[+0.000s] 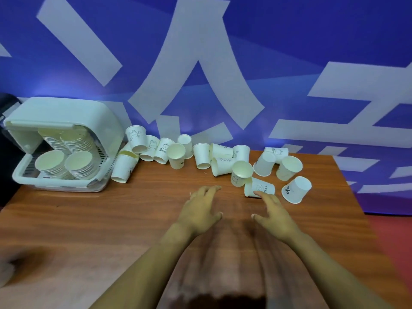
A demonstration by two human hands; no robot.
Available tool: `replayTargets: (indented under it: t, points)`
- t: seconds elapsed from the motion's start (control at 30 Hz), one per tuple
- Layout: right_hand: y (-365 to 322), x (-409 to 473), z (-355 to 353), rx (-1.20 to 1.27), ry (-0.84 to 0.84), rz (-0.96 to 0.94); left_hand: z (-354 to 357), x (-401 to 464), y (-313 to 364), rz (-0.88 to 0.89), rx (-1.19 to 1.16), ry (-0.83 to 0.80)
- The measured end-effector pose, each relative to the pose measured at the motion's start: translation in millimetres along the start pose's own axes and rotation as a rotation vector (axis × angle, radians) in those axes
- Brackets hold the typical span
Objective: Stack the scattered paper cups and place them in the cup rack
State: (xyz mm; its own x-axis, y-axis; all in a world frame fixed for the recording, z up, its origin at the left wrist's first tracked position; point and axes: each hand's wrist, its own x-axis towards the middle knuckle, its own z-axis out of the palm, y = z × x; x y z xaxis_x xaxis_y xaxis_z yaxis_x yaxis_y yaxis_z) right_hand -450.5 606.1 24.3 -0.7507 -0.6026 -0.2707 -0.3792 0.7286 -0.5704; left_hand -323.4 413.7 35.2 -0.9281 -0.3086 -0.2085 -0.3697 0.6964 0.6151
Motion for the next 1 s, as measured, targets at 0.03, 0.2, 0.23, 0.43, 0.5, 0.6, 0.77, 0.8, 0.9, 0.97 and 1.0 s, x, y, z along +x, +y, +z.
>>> replayTargets:
  t: [0.03,0.2,0.23,0.43,0.5,0.6,0.77,0.8,0.9,0.97,1.0]
  points:
    - [5.8,3.9,-3.7,-0.009,0.005,0.005,1.0,7.5,5.7,0.003,0.009,-0.008]
    - [26.4,31.9,-18.4,-0.016,0.018,0.01,2.5,51.3,28.3,0.024,0.091,-0.018]
    - [29.6,38.2,-19.7,-0.02,0.019,0.006,3.9,60.5,31.0,0.031,0.11,-0.019]
    - [45.5,76.4,-21.5,-0.115,0.037,-0.039,14.9,113.2,44.9,0.086,0.243,-0.017]
    - [46.9,88.4,-21.2,-0.125,0.046,-0.042,19.8,130.1,49.6,0.096,0.265,0.002]
    - [52.6,102.7,-17.1,-0.187,0.032,-0.031,30.0,153.4,54.7,0.09,0.304,0.012]
    - [66.4,113.5,-8.8,-0.234,-0.038,-0.019,46.8,180.1,51.8,0.135,0.434,-0.029]
    - [69.0,113.9,-7.1,-0.235,-0.064,-0.017,50.1,182.0,48.7,0.13,0.456,-0.041]
    - [76.6,115.0,0.1,-0.2,-0.139,-0.02,58.9,182.9,40.4,0.127,0.482,-0.053]
    - [78.2,114.2,2.9,-0.169,-0.154,0.009,61.5,181.3,38.1,0.139,0.48,-0.033]
    - [77.8,113.4,3.2,-0.158,-0.155,0.02,61.7,180.2,37.5,0.137,0.466,-0.026]
